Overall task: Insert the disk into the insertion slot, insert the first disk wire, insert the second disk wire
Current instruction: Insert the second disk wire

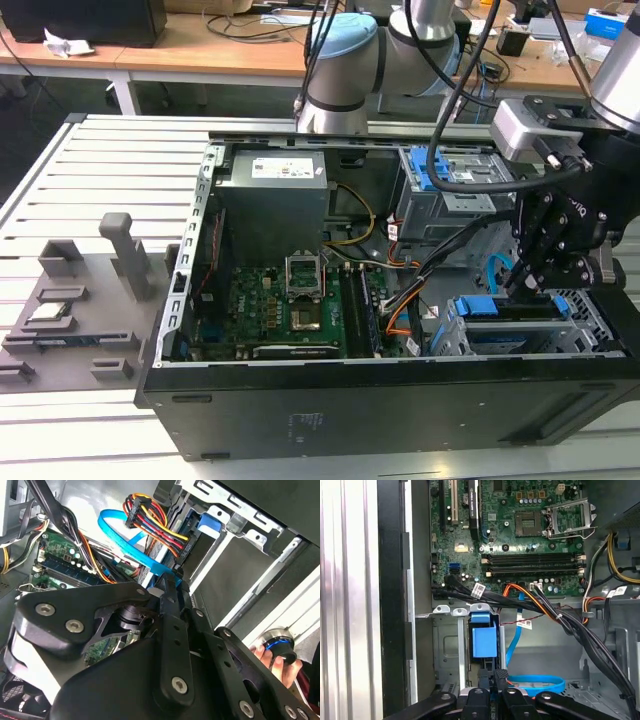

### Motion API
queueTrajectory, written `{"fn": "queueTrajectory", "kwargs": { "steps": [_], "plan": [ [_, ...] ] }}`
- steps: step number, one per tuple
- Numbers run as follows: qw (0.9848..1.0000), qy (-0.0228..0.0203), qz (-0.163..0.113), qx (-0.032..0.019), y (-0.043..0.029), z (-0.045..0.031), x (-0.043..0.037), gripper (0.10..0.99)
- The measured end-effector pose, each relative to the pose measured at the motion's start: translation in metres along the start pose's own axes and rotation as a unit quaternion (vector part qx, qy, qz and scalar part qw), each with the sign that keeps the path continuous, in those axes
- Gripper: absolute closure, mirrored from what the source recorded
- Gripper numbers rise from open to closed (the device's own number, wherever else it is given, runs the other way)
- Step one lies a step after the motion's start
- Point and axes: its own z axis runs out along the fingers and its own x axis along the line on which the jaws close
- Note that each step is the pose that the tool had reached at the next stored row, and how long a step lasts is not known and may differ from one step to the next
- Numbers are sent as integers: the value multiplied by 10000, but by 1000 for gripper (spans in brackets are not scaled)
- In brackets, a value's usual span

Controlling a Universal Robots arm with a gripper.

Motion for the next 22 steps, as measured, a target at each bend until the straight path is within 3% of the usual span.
{"fn": "queueTrajectory", "kwargs": {
  "steps": [22],
  "plan": [
    [10000, -13, -37, 1, -22, 116, -34, 925]
  ]
}}
